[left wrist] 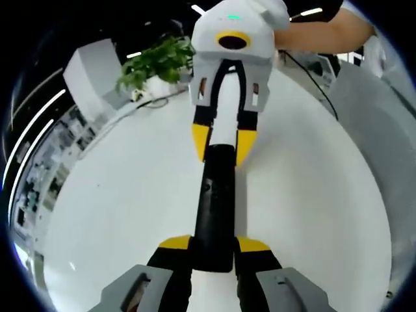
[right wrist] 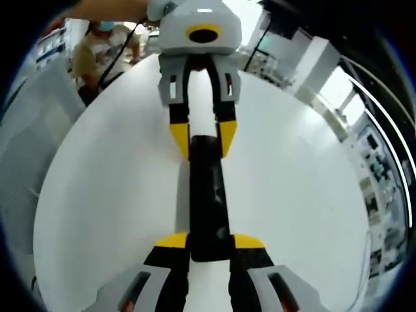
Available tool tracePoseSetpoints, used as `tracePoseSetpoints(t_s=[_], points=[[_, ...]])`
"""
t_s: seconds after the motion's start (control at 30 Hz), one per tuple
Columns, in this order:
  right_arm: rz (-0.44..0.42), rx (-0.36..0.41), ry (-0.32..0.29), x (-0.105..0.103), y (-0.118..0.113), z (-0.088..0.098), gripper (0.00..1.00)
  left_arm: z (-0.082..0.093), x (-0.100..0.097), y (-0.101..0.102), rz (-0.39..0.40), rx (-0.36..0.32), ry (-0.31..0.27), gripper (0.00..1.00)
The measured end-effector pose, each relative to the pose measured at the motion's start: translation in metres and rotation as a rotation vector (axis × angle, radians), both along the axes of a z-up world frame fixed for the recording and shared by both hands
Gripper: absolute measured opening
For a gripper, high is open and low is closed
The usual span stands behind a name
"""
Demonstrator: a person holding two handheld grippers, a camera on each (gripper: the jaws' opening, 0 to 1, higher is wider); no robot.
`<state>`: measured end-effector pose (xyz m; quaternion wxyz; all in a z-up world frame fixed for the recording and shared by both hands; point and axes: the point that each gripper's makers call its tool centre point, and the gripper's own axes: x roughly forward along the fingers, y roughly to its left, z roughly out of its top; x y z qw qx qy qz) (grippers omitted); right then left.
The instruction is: Press the specified remote control buttons in sequence, fully releasing each button before pressing the next.
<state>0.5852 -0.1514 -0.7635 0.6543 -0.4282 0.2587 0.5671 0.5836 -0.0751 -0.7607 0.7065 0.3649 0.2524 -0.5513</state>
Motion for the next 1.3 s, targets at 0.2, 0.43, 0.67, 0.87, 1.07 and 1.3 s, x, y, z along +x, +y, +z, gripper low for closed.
tracePoseSetpoints(t_s=[0.2,0.43,0.67,0.87,1.07,1.3], points=[[-0.008,0.006,-0.009,0.014,0.002,-0.001,0.19,-0.002,0.017,0.003,0.001,0.024,-0.013,0.24],[-0.018,0.019,0.002,0.028,0.005,-0.004,0.19,-0.003,0.031,0.007,0.004,0.042,-0.002,0.24],[-0.023,0.023,0.019,0.037,0.004,-0.007,0.19,-0.004,0.039,0.006,0.008,0.044,0.004,0.24],[-0.023,0.023,0.02,0.041,0.003,-0.008,0.19,-0.005,0.043,0.005,0.006,0.048,0.006,0.24],[-0.025,0.027,0.022,0.044,0.004,-0.01,0.19,-0.006,0.045,0.005,0.004,0.059,0.009,0.24],[-0.02,0.025,0.024,0.045,0.004,-0.012,0.2,-0.011,0.047,0.005,0.004,0.066,0.019,0.24]])
